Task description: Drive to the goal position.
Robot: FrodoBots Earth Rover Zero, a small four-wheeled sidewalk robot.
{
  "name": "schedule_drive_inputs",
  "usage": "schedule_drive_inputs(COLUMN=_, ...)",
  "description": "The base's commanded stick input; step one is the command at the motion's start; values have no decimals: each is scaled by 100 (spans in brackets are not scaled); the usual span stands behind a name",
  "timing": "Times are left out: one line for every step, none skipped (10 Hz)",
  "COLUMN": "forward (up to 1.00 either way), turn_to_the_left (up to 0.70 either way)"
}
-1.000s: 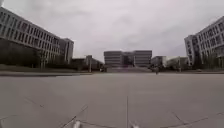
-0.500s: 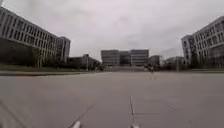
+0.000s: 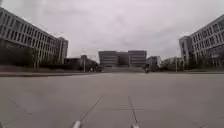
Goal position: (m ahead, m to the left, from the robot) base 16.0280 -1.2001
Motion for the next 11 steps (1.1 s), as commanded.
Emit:
schedule_drive_inputs(forward=100, turn_to_the_left=-2)
schedule_drive_inputs(forward=100, turn_to_the_left=-3)
schedule_drive_inputs(forward=100, turn_to_the_left=-5)
schedule_drive_inputs(forward=100, turn_to_the_left=-14)
schedule_drive_inputs(forward=100, turn_to_the_left=-27)
schedule_drive_inputs(forward=100, turn_to_the_left=-40)
schedule_drive_inputs(forward=100, turn_to_the_left=-39)
schedule_drive_inputs(forward=100, turn_to_the_left=-35)
schedule_drive_inputs(forward=100, turn_to_the_left=0)
schedule_drive_inputs(forward=100, turn_to_the_left=0)
schedule_drive_inputs(forward=100, turn_to_the_left=0)
